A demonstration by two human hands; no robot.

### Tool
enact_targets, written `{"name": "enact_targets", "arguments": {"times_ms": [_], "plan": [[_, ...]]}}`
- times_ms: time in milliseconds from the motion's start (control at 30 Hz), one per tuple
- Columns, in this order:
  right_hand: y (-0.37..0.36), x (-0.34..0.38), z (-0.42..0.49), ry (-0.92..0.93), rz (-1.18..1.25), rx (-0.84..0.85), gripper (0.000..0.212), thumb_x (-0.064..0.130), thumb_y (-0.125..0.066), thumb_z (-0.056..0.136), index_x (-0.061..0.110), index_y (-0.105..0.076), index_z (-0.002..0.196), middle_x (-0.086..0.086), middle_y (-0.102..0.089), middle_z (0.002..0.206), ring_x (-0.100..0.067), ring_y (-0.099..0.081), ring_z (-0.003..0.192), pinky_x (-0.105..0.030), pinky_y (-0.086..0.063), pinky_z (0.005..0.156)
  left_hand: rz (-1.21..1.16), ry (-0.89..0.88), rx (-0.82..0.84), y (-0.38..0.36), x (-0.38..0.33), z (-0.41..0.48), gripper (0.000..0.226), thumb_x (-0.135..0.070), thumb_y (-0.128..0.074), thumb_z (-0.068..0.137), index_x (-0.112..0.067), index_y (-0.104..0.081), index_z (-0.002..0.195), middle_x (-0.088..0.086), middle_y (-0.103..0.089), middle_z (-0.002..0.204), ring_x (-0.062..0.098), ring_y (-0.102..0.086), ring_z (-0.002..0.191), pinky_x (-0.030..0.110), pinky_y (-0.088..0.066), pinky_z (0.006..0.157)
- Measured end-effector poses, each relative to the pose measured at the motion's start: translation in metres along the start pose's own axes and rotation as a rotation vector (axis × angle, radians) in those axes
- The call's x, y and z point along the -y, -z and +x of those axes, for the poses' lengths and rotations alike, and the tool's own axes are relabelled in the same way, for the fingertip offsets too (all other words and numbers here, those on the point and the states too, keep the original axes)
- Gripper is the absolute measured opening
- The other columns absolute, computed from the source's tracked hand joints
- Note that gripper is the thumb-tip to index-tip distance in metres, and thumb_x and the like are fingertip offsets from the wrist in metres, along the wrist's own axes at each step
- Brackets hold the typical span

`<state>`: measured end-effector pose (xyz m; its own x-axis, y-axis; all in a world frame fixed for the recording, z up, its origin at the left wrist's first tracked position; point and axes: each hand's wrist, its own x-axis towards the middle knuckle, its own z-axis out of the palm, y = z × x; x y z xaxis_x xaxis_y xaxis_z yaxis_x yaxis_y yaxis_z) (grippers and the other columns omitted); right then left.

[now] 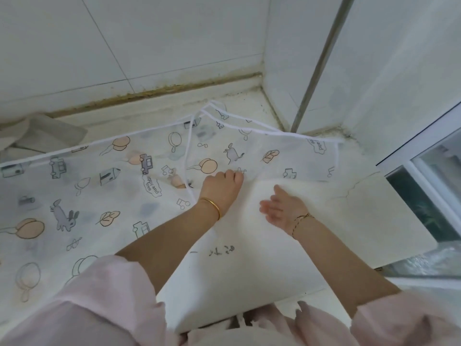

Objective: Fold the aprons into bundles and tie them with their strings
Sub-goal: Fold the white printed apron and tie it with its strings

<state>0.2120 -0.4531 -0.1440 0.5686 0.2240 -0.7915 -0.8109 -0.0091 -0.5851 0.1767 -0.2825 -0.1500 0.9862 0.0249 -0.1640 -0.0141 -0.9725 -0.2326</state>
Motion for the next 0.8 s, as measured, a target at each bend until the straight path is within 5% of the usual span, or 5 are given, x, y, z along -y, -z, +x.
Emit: {"name": "enact_targets", "arguments": {"times_ms": [167,333,433,567,800], "plan": [[-0.001,0.012,0.028,0.043,0.442,0.051,0.043,0.039,-0.046,0.096,0.010,-0.047,0.128,-0.009,-0.049,0.137,-0.023,-0.048,0.127,-0.033,-0.043,0.092,0.024,-0.073,-0.147,0.001,0.001,-0.008,0.061,0.005,-0.060,0.016,-0.008,-0.050,0.075,0.000,-0.045,0.048,0.018,-0.044,0.041,0.018,-0.015,0.044],[-0.003,0.029,0.032,0.140,0.568,-0.139,0.024,0.026,-0.049,0.096,0.012,-0.053,0.114,-0.005,-0.058,0.121,-0.021,-0.056,0.108,-0.029,-0.041,0.091,0.000,-0.134,0.080,0.008,0.007,-0.018,0.039,0.005,-0.062,0.071,-0.009,-0.050,0.105,0.007,-0.056,0.095,0.024,-0.055,0.085,0.028,-0.030,0.050],[0.010,0.045,0.030,0.172,0.745,-0.238,0.017,0.017,-0.043,0.099,0.015,-0.050,0.084,-0.002,-0.062,0.097,-0.016,-0.058,0.081,-0.030,-0.042,0.097,-0.139,-0.324,0.347,0.011,0.021,-0.025,0.016,-0.001,-0.050,0.085,-0.016,-0.047,0.089,0.006,-0.056,0.101,0.024,-0.051,0.086,0.030,-0.037,0.064],[0.020,0.039,0.036,0.239,0.449,-0.316,0.030,0.014,-0.030,0.102,0.019,-0.037,0.073,-0.002,-0.045,0.074,-0.006,-0.056,0.038,-0.018,-0.052,0.047,-0.223,-0.439,0.421,0.014,0.020,-0.032,0.020,0.000,-0.048,0.080,-0.020,-0.043,0.078,0.001,-0.054,0.093,0.019,-0.044,0.078,0.028,-0.034,0.062],[0.019,0.027,0.013,0.440,0.205,-0.845,0.020,0.012,-0.055,0.088,0.012,-0.036,0.092,-0.006,-0.044,0.101,-0.019,-0.049,0.075,-0.027,-0.039,0.067,-0.902,-0.203,0.511,0.021,0.017,-0.030,0.011,-0.019,-0.067,0.080,-0.019,-0.057,0.082,-0.009,-0.054,0.080,0.012,-0.053,0.074,0.026,-0.049,0.071]]}}
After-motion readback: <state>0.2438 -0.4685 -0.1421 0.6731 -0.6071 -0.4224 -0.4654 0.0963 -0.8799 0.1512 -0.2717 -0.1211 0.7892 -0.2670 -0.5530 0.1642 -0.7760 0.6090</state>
